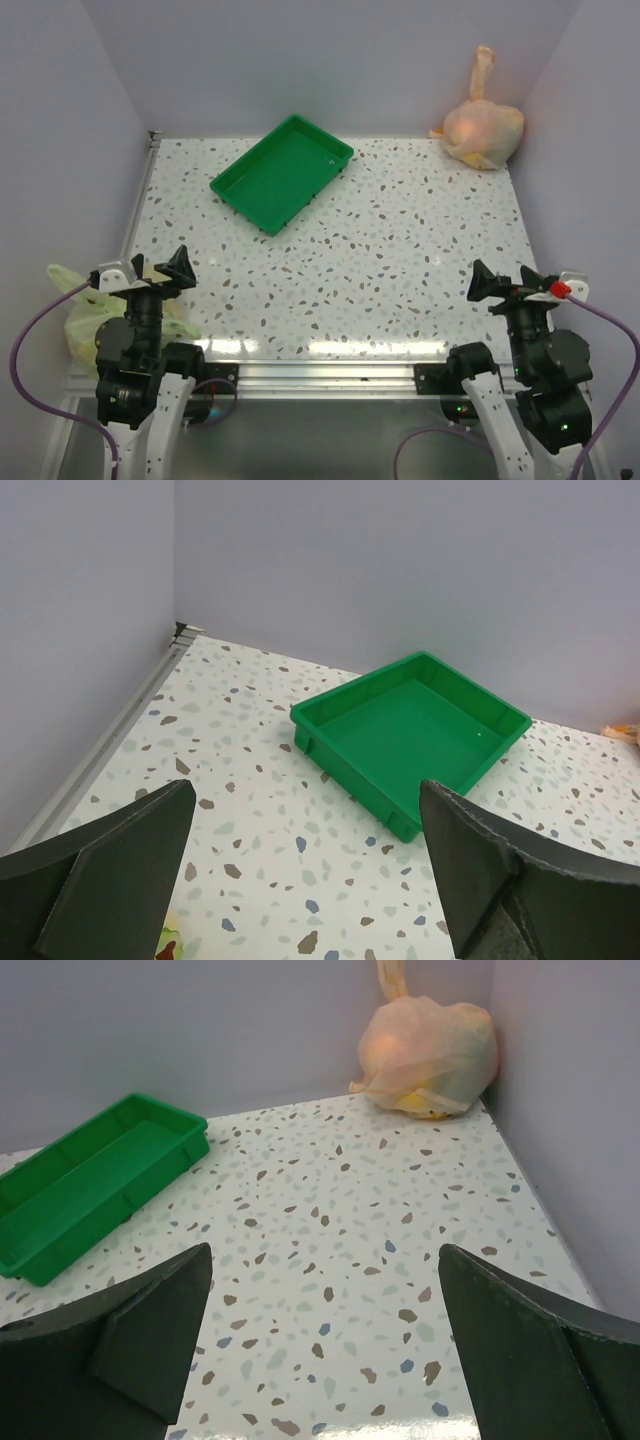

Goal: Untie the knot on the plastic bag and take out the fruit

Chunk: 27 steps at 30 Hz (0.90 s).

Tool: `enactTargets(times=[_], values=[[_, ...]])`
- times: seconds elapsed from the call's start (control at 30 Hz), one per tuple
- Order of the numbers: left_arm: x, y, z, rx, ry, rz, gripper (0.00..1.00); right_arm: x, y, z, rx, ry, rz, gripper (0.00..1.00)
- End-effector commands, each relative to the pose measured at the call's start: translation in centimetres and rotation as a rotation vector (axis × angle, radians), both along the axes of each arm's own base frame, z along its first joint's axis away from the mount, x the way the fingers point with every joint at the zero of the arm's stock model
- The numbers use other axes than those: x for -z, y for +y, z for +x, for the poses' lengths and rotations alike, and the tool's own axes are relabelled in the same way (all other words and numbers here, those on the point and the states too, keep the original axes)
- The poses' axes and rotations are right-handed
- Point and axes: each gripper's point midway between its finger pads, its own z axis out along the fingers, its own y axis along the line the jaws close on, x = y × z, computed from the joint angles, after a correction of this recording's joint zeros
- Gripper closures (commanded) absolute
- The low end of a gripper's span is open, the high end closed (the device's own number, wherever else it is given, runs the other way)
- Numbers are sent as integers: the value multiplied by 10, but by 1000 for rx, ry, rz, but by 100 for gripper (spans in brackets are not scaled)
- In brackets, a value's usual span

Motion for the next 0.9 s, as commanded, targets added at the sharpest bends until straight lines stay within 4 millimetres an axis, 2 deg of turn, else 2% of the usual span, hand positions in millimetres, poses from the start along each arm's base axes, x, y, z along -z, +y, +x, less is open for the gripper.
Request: enactTargets(times=[0.0,0.07,0.23,0.37,0.4,0.47,0.6,0.63,0.7,0.73,0.77,0.8,0.83,0.87], values=[[-20,1,-12,1,-109,-56,0,4,0,7,12,34,-3,1],[-18,0,-11,5,-104,-68,0,6,2,12,9,48,3,1],[-16,1,-9,-4,-87,-76,0,12,36,34,-155,105,4,1],[-6,2,-2,-17,-53,-98,0,20,48,68,-159,175,67,1],[-4,3,-1,-21,-43,-94,0,31,54,82,-164,233,74,1],[-3,3,1,-26,-37,-91,0,36,56,101,-129,257,150,1],[0,5,2,-38,-29,-89,0,64,68,148,-85,411,223,1],[0,5,2,-36,-29,-89,0,74,73,169,-69,474,233,1],[1,4,3,-34,-29,-85,0,78,75,193,-31,507,255,1],[0,4,3,-32,-28,-84,0,67,76,209,2,497,293,1],[0,4,3,-29,-30,-82,0,85,72,229,64,538,295,1],[0,3,3,-23,-31,-80,0,89,71,242,96,541,313,1],[0,2,3,-18,-32,-77,0,78,72,258,125,505,366,1],[-1,1,3,-15,-34,-74,0,94,69,278,176,514,384,1]])
